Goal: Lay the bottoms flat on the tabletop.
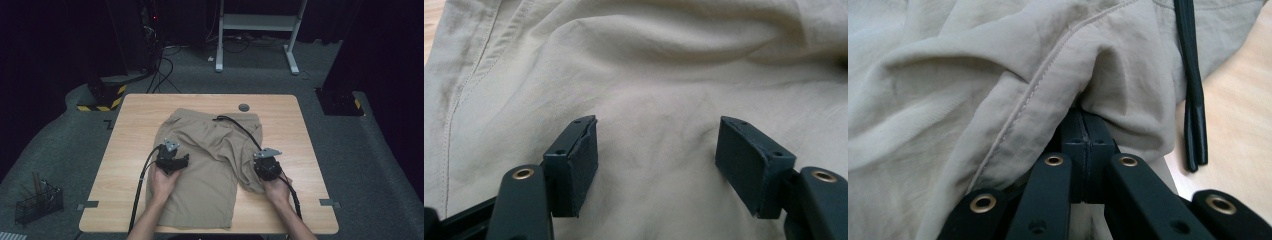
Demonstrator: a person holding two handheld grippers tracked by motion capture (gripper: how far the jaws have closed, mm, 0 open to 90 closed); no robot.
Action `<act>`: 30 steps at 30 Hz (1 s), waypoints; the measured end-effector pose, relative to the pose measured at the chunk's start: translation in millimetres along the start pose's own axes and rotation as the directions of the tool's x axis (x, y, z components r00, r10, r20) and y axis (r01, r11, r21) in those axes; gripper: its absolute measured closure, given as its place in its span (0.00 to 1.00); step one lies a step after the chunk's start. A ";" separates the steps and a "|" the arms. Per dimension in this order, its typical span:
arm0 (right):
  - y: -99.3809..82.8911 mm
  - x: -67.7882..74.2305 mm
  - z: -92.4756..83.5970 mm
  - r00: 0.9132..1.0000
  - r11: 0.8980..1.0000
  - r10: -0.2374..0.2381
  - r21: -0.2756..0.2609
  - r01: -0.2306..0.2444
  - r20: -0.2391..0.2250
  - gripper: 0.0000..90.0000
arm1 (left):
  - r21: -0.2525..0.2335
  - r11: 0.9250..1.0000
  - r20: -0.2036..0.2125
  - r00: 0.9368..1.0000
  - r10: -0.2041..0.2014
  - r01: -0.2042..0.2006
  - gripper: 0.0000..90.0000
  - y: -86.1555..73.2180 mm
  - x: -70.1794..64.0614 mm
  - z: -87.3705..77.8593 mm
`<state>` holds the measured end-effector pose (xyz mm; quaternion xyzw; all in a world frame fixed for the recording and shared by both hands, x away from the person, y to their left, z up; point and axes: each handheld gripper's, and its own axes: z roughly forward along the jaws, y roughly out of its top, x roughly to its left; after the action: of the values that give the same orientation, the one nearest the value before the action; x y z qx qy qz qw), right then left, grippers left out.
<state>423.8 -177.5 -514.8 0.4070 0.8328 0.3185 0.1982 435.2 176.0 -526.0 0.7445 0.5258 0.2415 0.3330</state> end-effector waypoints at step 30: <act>40.9 21.1 -8.3 0.995 0.992 -0.087 -0.094 0.083 -0.039 0.99 | -0.004 1.000 0.009 1.000 0.007 -0.007 0.38 -20.1 9.1 -22.1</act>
<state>429.0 -144.6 -482.0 0.3546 0.8378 0.3568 0.2121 410.0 194.5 -526.3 0.7469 0.5211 0.2403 0.3359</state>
